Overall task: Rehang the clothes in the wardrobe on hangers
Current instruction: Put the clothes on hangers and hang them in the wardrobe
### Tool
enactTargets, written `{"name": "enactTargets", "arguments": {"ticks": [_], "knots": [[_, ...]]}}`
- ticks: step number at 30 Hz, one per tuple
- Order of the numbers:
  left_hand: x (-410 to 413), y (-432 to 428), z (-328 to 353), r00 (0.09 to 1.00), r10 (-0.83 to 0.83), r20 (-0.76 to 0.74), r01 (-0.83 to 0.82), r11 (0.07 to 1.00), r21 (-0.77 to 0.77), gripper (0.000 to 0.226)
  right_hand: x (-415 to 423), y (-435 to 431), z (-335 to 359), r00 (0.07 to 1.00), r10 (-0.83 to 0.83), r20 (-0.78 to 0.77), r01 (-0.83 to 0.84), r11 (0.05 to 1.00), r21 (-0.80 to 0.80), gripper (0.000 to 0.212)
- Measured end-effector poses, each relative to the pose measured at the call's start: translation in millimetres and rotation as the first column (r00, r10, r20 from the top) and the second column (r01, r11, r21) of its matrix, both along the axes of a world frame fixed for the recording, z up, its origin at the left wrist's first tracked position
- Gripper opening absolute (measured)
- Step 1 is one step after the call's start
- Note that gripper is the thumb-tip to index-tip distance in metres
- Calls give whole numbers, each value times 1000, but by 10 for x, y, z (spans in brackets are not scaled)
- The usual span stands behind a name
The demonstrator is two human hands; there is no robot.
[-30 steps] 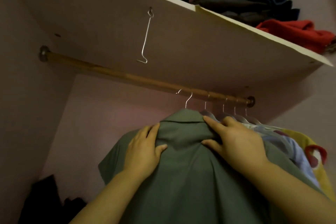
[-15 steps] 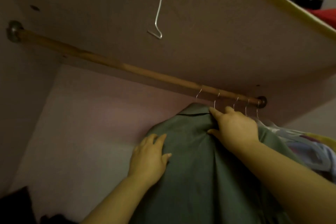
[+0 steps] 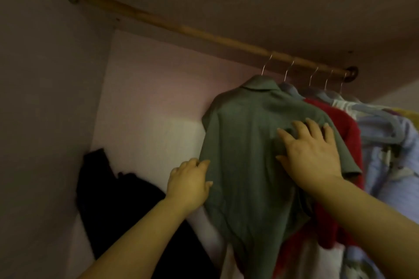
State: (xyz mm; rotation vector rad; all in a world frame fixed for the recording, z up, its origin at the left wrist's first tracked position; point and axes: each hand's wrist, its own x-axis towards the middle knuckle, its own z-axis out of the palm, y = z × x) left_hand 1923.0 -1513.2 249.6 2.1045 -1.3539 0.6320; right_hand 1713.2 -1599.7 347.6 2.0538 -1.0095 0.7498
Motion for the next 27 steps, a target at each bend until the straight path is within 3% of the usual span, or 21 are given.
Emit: {"name": "enactTargets", "arguments": {"ticks": [12, 16, 20, 27], "knots": [[-1774, 1529, -1039, 994, 62, -89, -38, 968, 248, 60, -1603, 1308, -1941, 986, 146, -82, -101, 911, 400, 57], [-2363, 1938, -1429, 994, 31, -105, 11, 928, 373, 58, -2173, 1737, -2527, 985, 141, -98, -62, 824, 563, 67], [-2839, 2273, -1821, 997, -27, -74, 60, 872, 485, 53, -2698, 2250, -3022, 993, 107, -38, -51, 714, 698, 61], [-3616, 2868, -2389, 971, -200, -130, 238, 759, 606, 43, -3556, 3354, -3593, 994, -52, -101, 113, 555, 824, 54]]}}
